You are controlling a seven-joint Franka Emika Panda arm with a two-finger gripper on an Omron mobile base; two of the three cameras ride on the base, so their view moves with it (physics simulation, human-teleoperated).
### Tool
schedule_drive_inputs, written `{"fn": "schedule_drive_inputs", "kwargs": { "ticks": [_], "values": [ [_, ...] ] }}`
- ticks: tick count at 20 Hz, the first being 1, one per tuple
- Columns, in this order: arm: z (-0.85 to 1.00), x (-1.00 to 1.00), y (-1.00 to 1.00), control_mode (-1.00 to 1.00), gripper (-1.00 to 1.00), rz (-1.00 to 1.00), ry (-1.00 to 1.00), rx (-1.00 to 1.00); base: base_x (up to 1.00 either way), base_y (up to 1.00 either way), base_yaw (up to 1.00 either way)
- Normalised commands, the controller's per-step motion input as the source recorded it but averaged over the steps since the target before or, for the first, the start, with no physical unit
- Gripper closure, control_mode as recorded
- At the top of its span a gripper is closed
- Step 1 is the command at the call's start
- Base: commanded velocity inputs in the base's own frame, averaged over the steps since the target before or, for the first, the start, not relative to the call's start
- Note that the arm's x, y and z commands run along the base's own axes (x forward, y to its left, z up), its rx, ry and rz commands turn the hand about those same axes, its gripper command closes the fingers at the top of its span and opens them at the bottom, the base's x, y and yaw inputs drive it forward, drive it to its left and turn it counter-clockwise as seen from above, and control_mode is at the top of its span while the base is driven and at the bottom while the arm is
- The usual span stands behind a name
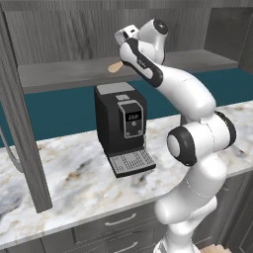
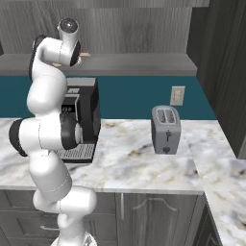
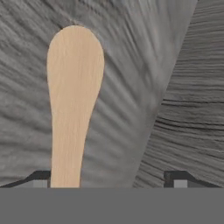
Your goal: Organize the utensils by type. Pick up the wooden spoons from the counter and place them in the open cabinet. Then pick up the metallic utensils from the counter and place them in the open drawer.
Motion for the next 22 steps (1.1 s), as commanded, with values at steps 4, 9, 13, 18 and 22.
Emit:
{"fn": "schedule_drive_inputs", "kwargs": {
  "ticks": [4,9,13,18,22],
  "values": [
    [-0.21,0.01,0.0,-1.0,-1.0,0.0,0.08,0.05,0.0,0.0,0.0],
    [-0.19,0.0,0.0,-1.0,-1.0,0.0,0.1,0.06,0.0,0.0,0.0],
    [-0.21,0.0,0.0,-1.0,-1.0,0.0,0.1,0.04,0.0,0.0,0.0],
    [-0.19,-0.11,0.0,-1.0,-1.0,0.0,0.05,0.03,0.0,0.0,0.0],
    [-0.08,-0.23,0.0,-1.0,-1.0,0.0,0.0,0.03,0.0,0.0,0.0]
  ]
}}
